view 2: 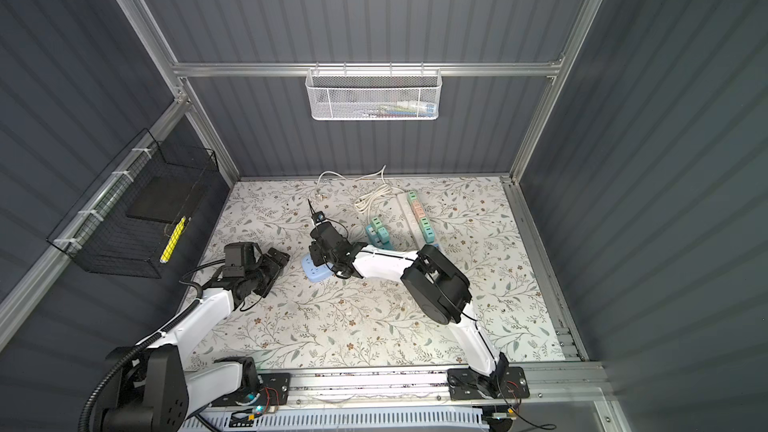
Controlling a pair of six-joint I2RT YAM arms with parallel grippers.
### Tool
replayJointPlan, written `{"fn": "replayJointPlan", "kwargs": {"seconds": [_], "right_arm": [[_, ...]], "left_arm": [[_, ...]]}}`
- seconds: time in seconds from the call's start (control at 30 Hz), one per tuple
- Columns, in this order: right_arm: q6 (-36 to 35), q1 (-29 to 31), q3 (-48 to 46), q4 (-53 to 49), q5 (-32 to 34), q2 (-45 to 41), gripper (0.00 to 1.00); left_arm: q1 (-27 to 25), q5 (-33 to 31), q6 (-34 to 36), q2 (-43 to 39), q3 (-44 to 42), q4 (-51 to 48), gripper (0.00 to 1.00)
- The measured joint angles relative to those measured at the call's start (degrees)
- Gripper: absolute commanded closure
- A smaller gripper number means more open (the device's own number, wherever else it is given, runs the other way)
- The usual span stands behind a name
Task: Insert the plug
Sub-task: 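Lower the teal cube plug with the right gripper into the light-blue socket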
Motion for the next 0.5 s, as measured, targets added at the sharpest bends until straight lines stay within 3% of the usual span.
{"fn": "replayJointPlan", "kwargs": {"seconds": [0.5], "right_arm": [[0.0, 0.9, 0.3, -2.5, 3.1, 0.0, 0.72]], "left_arm": [[0.1, 0.4, 0.4, 0.8, 0.0, 0.0, 0.05]]}}
